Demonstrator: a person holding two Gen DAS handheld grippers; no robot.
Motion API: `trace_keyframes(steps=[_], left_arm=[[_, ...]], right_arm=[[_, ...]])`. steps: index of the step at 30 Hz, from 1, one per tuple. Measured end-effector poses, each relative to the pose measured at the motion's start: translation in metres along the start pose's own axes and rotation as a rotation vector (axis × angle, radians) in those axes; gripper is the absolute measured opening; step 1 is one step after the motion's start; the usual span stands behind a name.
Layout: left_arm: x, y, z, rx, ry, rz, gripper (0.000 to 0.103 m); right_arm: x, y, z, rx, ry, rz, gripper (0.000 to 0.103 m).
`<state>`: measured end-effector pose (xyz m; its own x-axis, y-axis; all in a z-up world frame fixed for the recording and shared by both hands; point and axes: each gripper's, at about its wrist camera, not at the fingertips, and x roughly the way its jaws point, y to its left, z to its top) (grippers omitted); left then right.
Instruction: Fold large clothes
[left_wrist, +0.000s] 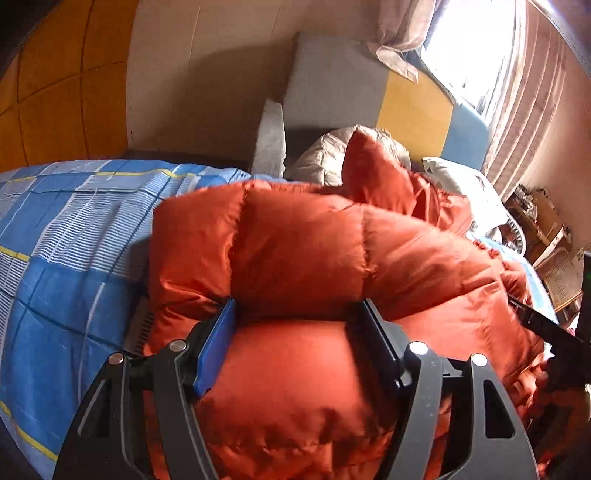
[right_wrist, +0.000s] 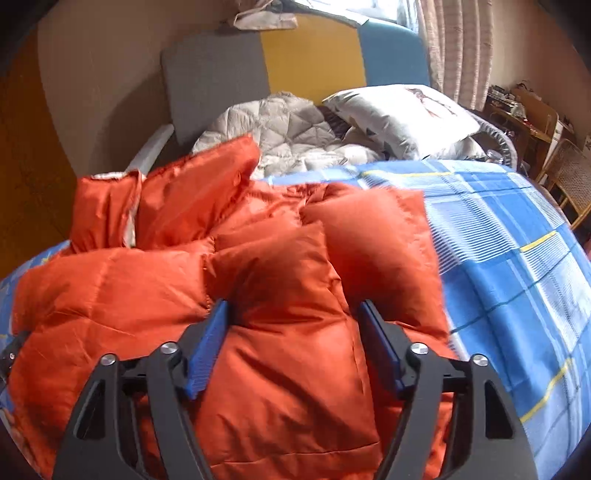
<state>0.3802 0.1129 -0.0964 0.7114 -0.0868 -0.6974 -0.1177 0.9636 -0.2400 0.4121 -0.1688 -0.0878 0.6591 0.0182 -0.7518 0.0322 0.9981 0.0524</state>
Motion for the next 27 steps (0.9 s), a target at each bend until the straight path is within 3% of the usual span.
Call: trace_keyframes(steps=[11,15,19,22,27], left_arm=[[0.015,0.007,-0.005,-0.036,0.018,0.004,0.067],[-0.004,0.004,-0.002,-0.035,-0.001,0.042,0.071],[-0.029,-0.001,0.007,-0.046,-0.061,0.007,0.074],[-0.031,-0.014,0.014,-0.035,-0.069,-0.014,0.074],[-0.014,-0.036,0.016,0.001,-0.036,-0.020,0.074]], right_arm=[[0.029,0.013,-0.009,-0.083,0.032,-0.049,0.079],[0.024,0.012,-0.006,-0.085,0.041,-0.055,0.079],[0.000,0.010,0.001,-0.080,0.024,-0.066,0.079],[-0.030,0.016,0.000,-0.088,-0.035,-0.019,0.079],[-0.048,0.043,-0.013,-0.152,-0.040,0.113,0.079]])
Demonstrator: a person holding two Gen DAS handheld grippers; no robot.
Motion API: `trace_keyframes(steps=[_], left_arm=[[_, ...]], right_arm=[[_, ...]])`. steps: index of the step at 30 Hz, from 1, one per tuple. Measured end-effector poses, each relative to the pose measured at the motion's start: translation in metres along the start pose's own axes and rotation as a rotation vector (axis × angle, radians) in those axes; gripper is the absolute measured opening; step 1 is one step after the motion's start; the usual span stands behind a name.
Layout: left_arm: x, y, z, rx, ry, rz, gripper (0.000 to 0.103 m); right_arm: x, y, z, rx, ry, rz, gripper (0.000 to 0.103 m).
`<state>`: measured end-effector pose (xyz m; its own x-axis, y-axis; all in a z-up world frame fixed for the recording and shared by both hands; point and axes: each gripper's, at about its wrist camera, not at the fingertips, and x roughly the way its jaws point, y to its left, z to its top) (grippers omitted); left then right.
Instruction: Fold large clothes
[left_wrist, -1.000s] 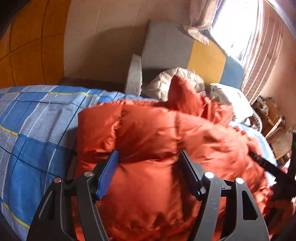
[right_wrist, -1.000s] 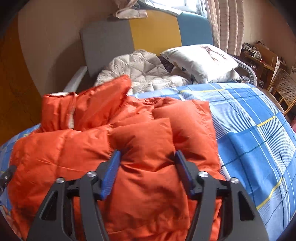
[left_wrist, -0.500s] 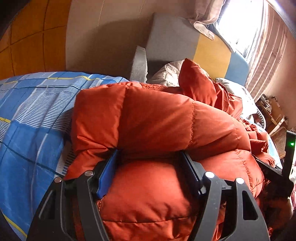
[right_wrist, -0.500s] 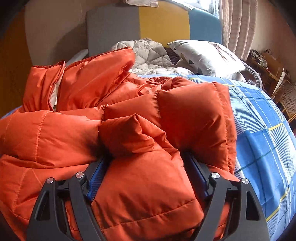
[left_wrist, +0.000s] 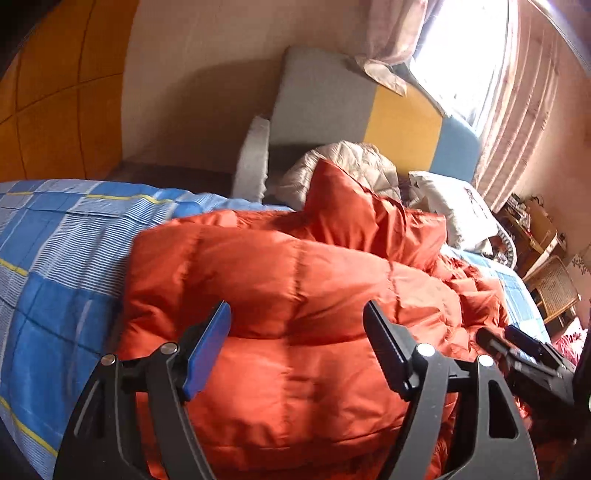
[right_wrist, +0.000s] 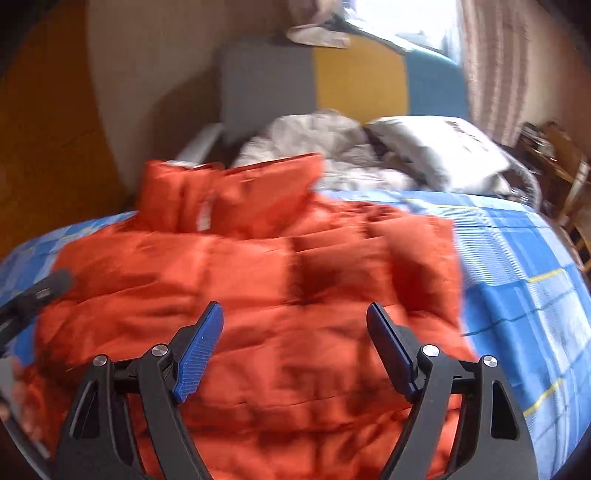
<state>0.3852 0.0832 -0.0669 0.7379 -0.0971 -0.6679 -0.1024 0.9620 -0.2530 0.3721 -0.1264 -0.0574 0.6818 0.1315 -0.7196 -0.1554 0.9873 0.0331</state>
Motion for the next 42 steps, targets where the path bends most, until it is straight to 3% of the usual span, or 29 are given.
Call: trace_keyframes(steps=[3,13,18,25,29,39,42], left_arm=[[0.015,-0.002,-0.012,0.007,0.042,0.028,0.074],[0.033,0.008,-0.023,-0.001,0.048,0.024,0.074],[0.019,0.009,-0.023,-0.014,0.053,0.011,0.076],[-0.049,0.028,-0.049,-0.021,0.009,0.025,0.082],[-0.079,0.054,-0.075,-0.028,0.032,0.039,0.081],[-0.146,0.117,-0.144,-0.047,0.081,0.072,0.076],[-0.157,0.130,-0.168,-0.082,0.102,0.055,0.071]], right_arm=[[0.014,0.012,-0.007,-0.044,0.036,0.001,0.080],[0.052,0.014,-0.021,-0.089,0.076,-0.029,0.082],[0.053,0.013,-0.016,-0.096,0.098,-0.030,0.084],[0.005,-0.007,-0.018,-0.062,0.100,-0.011,0.088],[-0.020,-0.031,-0.034,-0.060,0.142,-0.022,0.088],[-0.090,-0.119,-0.100,-0.042,0.227,-0.103,0.088],[-0.109,-0.141,-0.127,0.009,0.250,-0.070,0.088]])
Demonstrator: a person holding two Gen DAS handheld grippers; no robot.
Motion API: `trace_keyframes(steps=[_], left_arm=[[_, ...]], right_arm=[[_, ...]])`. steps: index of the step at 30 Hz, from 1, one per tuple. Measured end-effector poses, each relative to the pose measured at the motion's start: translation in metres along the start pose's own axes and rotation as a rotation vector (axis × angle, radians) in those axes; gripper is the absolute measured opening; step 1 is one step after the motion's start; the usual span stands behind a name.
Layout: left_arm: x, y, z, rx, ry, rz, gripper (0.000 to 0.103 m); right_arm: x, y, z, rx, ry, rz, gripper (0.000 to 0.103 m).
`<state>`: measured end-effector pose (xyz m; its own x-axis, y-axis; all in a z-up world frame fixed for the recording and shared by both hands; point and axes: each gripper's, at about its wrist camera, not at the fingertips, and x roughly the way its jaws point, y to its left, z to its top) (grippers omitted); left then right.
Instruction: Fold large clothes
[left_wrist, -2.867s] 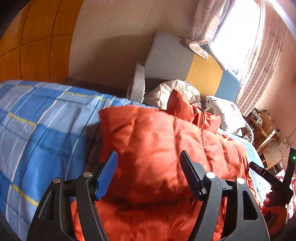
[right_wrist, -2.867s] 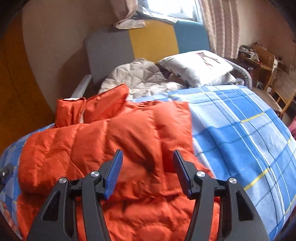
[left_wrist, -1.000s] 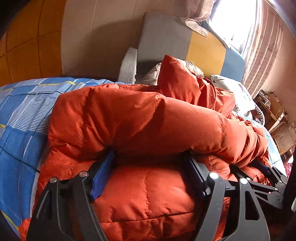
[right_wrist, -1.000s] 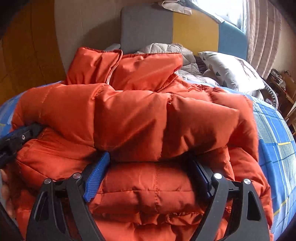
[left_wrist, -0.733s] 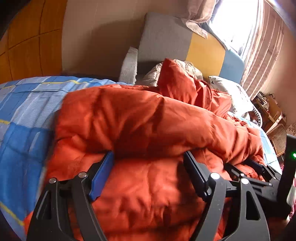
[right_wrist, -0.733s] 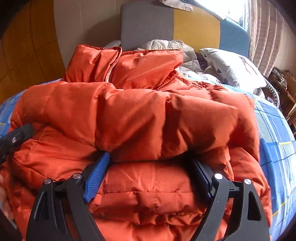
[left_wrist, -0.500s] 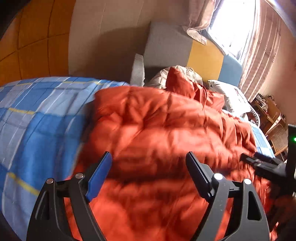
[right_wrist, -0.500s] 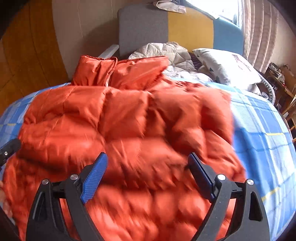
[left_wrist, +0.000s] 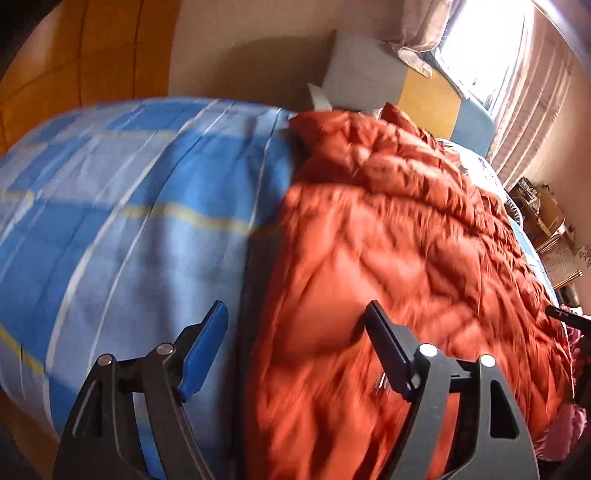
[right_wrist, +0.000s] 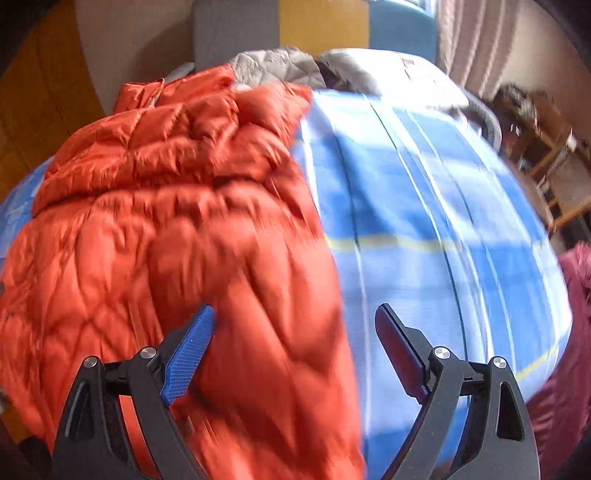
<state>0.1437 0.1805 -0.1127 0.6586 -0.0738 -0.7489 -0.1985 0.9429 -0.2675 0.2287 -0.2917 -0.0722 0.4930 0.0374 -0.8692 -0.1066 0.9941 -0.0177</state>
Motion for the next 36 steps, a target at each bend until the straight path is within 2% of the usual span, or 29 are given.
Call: trace_keyframes(steps=[5,8,10,13,15,18,21,24,36], left_arm=[[-0.019,0.009,-0.027,-0.045,0.003,-0.056,0.060],[-0.028,0.005,-0.036,-0.047,0.018,-0.088,0.058],[-0.032,0.001,-0.043,-0.037,0.031,-0.119,0.053],[-0.034,-0.004,-0.053,-0.003,0.044,-0.116,0.042],[-0.035,-0.006,-0.054,0.021,0.046,-0.115,0.023],[-0.042,-0.007,-0.053,0.035,0.040,-0.136,0.009],[-0.055,-0.009,-0.054,0.062,0.031,-0.143,0.007],[-0.068,-0.009,-0.060,0.084,0.038,-0.157,0.006],[-0.114,0.005,-0.080,0.084,0.044,-0.228,0.006]], right_arm=[[-0.012,-0.011,-0.048,0.005,0.041,0.055,0.085],[-0.017,-0.013,-0.070,0.014,0.070,0.112,0.075],[-0.020,-0.014,-0.082,0.025,0.078,0.161,0.065],[-0.021,-0.014,-0.094,0.031,0.086,0.214,0.052],[-0.022,-0.011,-0.096,0.015,0.084,0.224,0.040],[-0.027,-0.004,-0.092,-0.032,0.077,0.230,0.022],[-0.039,-0.001,-0.092,-0.078,0.060,0.217,0.015],[-0.052,-0.002,-0.091,-0.107,0.043,0.203,0.012],[-0.084,-0.010,-0.108,-0.137,0.043,0.214,0.010]])
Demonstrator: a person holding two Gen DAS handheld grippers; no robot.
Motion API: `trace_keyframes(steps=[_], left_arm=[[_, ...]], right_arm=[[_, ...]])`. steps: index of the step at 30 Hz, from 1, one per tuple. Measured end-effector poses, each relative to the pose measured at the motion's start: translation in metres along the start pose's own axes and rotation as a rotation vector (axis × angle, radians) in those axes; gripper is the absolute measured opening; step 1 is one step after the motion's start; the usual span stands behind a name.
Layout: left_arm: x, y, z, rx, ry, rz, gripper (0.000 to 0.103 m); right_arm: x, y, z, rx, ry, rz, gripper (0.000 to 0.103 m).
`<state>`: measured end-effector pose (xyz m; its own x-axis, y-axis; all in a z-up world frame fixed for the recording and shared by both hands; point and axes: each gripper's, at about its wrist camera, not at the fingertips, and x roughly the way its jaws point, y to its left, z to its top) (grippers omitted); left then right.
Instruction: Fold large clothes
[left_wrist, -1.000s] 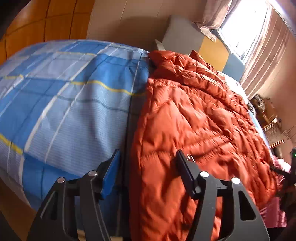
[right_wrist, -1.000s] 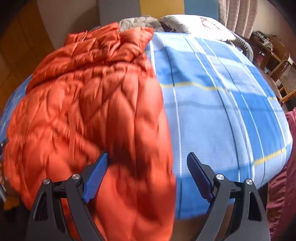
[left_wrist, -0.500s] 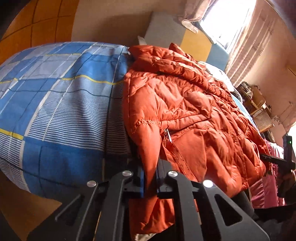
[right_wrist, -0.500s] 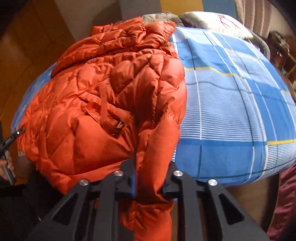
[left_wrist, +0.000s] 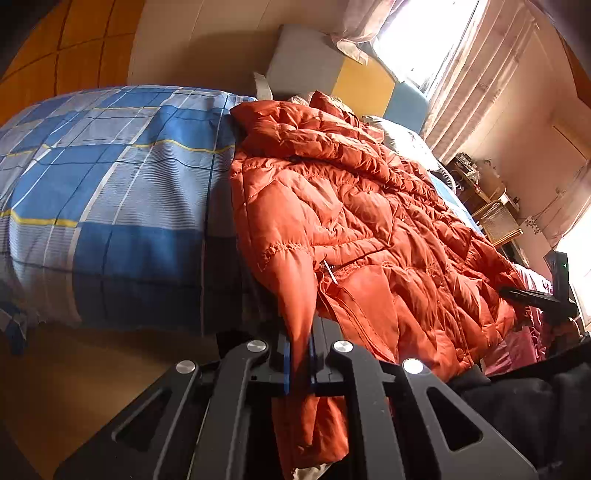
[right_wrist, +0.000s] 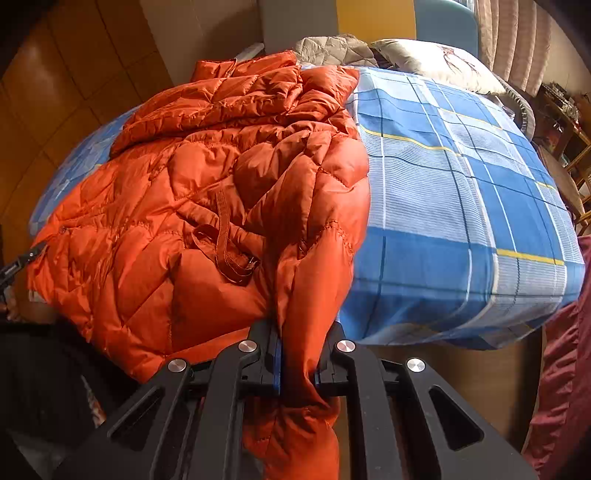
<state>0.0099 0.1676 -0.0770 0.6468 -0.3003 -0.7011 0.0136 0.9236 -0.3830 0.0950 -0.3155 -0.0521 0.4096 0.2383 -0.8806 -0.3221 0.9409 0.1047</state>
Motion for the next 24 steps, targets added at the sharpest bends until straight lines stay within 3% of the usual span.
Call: trace_keyframes(steps=[6,15,19,24], left_arm=[[-0.025,0.000,0.001,-0.013,-0.034,-0.053,0.005],[-0.068,0.000,0.022,-0.023,-0.157,-0.178,0.004],[-0.074,0.004,0.032,-0.049,-0.197,-0.234,0.004],[-0.075,0.026,0.055,-0.142,-0.243,-0.293,0.004]], right_arm=[[-0.027,0.010,-0.001,-0.034,-0.043,0.005,0.009],[-0.085,0.034,0.018,-0.129,-0.170,0.043,0.009],[-0.100,0.033,0.029,-0.095,-0.237,0.092,0.009],[-0.097,0.012,0.055,-0.002,-0.257,0.094,0.009]])
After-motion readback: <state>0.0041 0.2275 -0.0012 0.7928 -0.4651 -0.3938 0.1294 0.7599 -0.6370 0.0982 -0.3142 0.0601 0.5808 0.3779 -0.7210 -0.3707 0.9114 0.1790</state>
